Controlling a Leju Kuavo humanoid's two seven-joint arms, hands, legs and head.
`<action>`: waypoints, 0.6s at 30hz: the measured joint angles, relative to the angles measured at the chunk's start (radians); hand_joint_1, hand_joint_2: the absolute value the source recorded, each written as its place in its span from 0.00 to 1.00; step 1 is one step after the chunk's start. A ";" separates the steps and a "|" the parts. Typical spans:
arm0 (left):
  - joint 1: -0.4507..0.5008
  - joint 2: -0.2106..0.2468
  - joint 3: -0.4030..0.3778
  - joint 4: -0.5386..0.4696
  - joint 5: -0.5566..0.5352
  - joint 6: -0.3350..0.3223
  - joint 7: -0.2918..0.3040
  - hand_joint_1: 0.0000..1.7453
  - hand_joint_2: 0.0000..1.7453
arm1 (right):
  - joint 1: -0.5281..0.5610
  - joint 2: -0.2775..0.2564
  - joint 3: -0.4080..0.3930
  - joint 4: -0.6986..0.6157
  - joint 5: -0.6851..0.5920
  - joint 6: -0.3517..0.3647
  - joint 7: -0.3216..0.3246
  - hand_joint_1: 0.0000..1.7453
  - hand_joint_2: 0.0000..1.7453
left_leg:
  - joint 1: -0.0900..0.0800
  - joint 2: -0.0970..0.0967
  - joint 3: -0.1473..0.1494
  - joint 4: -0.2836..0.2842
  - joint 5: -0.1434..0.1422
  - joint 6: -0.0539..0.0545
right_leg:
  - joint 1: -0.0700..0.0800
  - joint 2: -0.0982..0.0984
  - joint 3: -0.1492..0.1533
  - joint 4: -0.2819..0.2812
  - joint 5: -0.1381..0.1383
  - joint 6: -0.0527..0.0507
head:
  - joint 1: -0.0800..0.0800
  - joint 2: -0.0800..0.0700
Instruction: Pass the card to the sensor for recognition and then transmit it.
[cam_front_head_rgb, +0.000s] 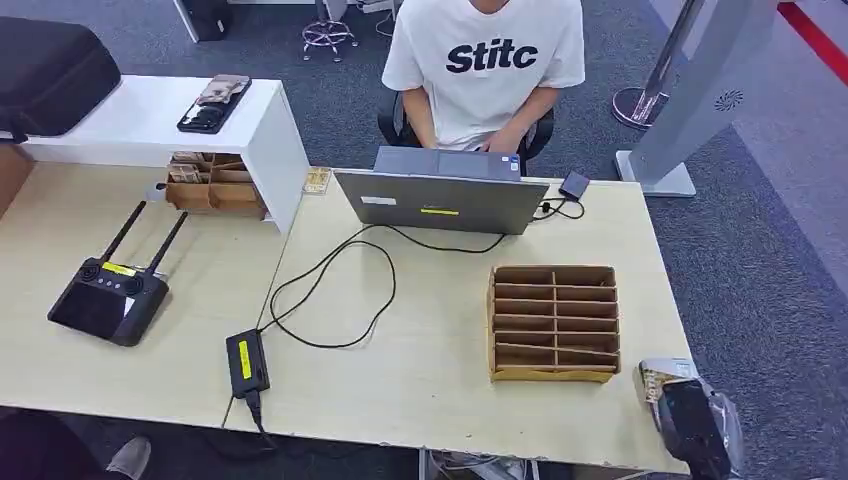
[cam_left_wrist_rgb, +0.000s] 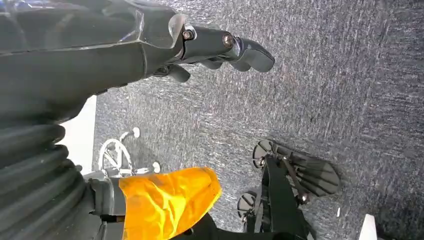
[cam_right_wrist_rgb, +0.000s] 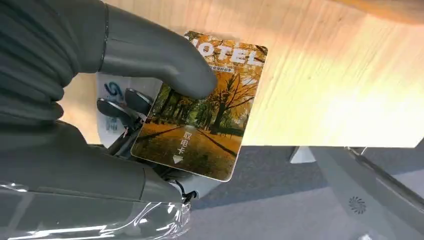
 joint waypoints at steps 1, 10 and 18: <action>0.000 0.001 0.000 0.000 0.000 0.000 0.000 0.00 1.00 | -0.002 -0.003 -0.005 0.003 -0.005 -0.002 -0.001 0.99 1.00 | 0.000 0.000 0.000 0.000 0.000 0.000 | 0.000 0.000 0.000 0.000 0.000 0.000 | 0.000 0.000; 0.000 0.006 0.000 0.001 0.000 0.003 0.000 0.00 1.00 | -0.011 -0.028 -0.054 -0.015 -0.033 -0.008 -0.012 0.98 1.00 | 0.000 0.000 0.000 0.000 0.000 0.000 | 0.000 0.000 0.000 0.000 0.000 0.000 | 0.000 0.000; 0.000 0.006 0.000 0.001 0.000 0.005 0.000 0.00 1.00 | -0.011 -0.031 -0.071 -0.032 -0.022 0.006 -0.011 0.99 1.00 | 0.000 0.000 0.000 0.000 0.000 0.000 | 0.000 0.000 0.000 0.000 0.000 0.000 | 0.000 0.000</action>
